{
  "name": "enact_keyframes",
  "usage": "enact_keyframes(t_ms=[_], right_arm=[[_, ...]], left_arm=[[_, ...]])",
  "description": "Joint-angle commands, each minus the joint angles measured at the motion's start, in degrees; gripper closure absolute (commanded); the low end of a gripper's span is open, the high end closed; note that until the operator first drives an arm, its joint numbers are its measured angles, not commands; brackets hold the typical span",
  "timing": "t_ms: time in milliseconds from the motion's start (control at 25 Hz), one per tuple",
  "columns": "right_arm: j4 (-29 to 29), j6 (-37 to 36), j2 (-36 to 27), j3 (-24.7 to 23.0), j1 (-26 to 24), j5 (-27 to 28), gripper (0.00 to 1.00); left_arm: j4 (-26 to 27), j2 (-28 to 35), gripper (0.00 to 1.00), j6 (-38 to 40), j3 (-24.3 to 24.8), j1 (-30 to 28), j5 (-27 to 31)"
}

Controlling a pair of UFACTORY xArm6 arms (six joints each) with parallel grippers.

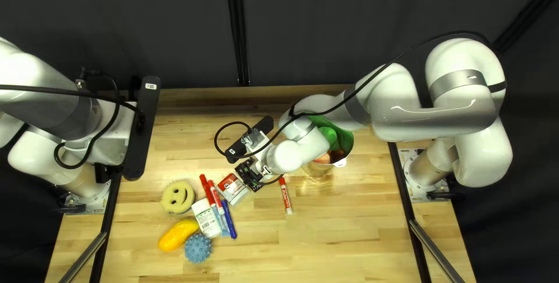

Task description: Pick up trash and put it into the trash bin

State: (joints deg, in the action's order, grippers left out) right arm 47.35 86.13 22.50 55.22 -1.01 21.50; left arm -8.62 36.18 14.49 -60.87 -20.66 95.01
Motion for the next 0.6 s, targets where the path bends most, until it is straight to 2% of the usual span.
enact_keyframes(t_ms=[40, 280, 400, 480, 520, 560, 600], right_arm=[[-1.0, -0.4, -0.9, 0.0, 0.6, 0.7, 0.95], [-1.0, 0.3, -7.3, -2.9, 2.8, 3.9, 0.94], [-1.7, 0.1, -12.2, -4.0, 5.4, 8.7, 0.95], [-1.5, 0.3, -13.2, -3.7, 6.7, 11.1, 0.91], [-1.7, 0.0, -12.8, -2.6, 7.7, 12.8, 0.68], [-1.9, -0.6, -12.0, -1.8, 8.1, 13.5, 0.24], [-2.1, -1.1, -11.2, -1.2, 8.2, 13.8, 0.17]], left_arm=[[0.0, 0.0, 0.0, 0.0, 0.0, 0.0, 0.0], [0.0, 0.0, 0.0, 0.0, 0.0, 0.0, 0.0], [0.0, 0.0, 0.0, 0.0, 0.0, 0.0, 0.0], [0.0, 0.0, 0.0, 0.0, 0.0, 0.0, 0.0], [0.0, 0.0, 0.0, 0.0, 0.0, 0.0, 0.0], [0.0, 0.0, 0.0, 0.0, 0.0, 0.0, 0.0], [0.0, 0.0, 0.0, 0.0, 0.0, 0.0, 0.0]])
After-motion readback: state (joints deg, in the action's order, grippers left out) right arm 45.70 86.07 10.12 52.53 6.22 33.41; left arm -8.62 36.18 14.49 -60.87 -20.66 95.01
